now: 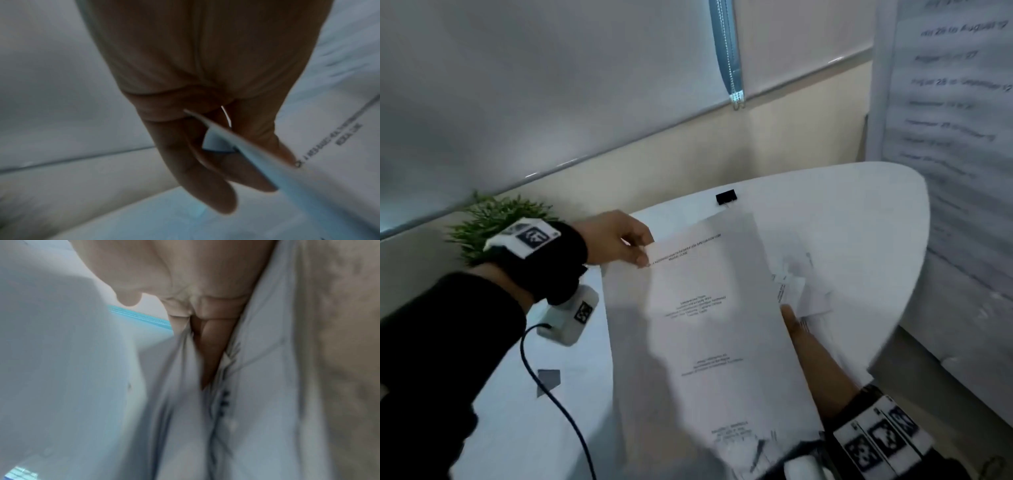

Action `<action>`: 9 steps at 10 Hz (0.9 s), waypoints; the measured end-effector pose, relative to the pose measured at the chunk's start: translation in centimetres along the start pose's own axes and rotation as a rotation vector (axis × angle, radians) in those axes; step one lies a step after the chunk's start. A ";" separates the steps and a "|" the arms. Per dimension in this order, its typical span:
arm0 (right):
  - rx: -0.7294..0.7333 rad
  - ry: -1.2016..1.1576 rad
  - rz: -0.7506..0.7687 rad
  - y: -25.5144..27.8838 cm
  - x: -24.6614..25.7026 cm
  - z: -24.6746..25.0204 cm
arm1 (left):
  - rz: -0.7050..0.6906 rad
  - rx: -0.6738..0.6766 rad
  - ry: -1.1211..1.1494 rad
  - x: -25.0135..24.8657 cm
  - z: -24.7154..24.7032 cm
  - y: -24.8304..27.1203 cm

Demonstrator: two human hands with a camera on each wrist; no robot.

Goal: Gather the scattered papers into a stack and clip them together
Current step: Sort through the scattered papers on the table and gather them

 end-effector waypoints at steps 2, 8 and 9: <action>0.139 -0.354 0.081 1.9 2.4 -3.0 | -0.016 0.022 0.043 0.9 -5.8 -0.6; -0.171 0.082 0.233 1.6 3.3 -0.3 | 0.078 -0.240 -0.003 0.9 -7.0 -1.0; -0.180 0.142 0.372 2.6 5.8 0.4 | 0.203 -0.357 0.364 3.1 -7.8 0.3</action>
Point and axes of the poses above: each hand's wrist, its own y-axis away from the middle knuckle, its own z-axis out of the back of the hand, x = y × z, the point moved 7 cm from there along -y, towards the middle knuckle, and after that the axes turned 7 degrees about -z, right-handed, at the moved point
